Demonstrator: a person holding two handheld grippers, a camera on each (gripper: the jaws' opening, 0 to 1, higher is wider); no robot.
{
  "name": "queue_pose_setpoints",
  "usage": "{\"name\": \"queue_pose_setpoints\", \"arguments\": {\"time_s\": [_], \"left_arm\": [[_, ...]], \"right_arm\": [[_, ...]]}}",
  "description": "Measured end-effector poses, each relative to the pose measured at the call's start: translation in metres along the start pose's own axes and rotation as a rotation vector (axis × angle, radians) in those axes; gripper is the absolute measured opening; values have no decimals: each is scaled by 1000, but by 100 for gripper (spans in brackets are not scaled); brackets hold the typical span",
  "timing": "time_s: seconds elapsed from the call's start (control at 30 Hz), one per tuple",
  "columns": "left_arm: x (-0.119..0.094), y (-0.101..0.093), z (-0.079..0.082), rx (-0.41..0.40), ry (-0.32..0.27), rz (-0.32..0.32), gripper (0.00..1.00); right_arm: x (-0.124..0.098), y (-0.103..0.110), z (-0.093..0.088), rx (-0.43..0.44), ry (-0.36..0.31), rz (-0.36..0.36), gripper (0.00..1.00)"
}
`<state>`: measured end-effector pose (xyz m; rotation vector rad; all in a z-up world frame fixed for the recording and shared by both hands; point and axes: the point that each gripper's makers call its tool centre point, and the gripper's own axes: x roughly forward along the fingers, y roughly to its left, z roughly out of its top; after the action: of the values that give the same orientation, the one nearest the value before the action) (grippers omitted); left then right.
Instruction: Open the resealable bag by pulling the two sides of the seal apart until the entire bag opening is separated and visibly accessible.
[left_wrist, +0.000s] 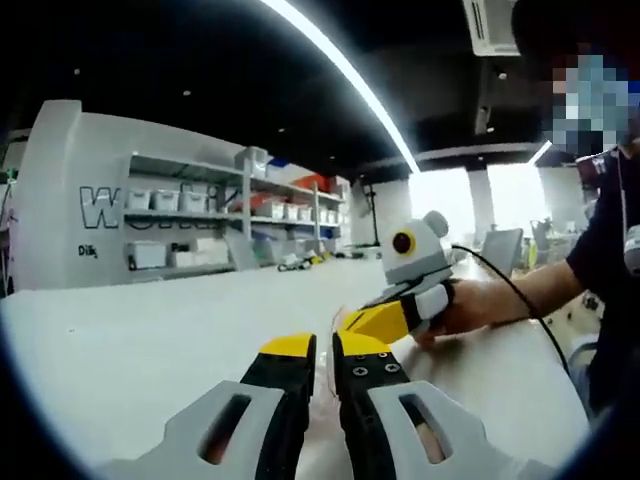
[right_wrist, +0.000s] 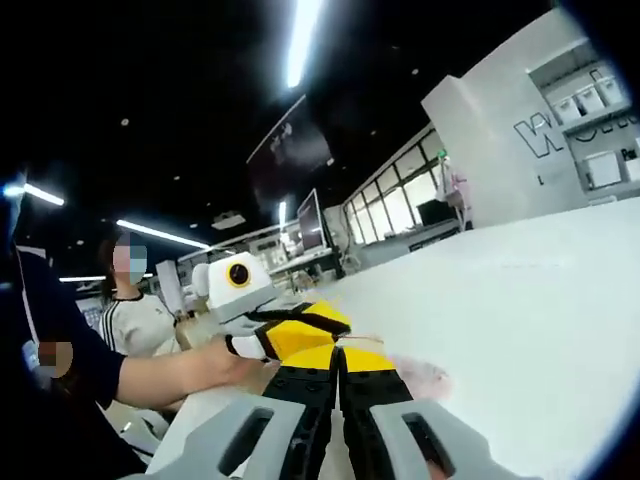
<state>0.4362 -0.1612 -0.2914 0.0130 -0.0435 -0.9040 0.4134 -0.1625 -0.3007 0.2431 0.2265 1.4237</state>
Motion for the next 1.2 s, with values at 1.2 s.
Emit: {"name": "queue_pose_setpoints", "arguments": {"time_s": [1.2], "left_arm": [[-3,-1,0,-71,9,-5,1]], "right_arm": [[2,1,-7,-14,41,-3,0]]}}
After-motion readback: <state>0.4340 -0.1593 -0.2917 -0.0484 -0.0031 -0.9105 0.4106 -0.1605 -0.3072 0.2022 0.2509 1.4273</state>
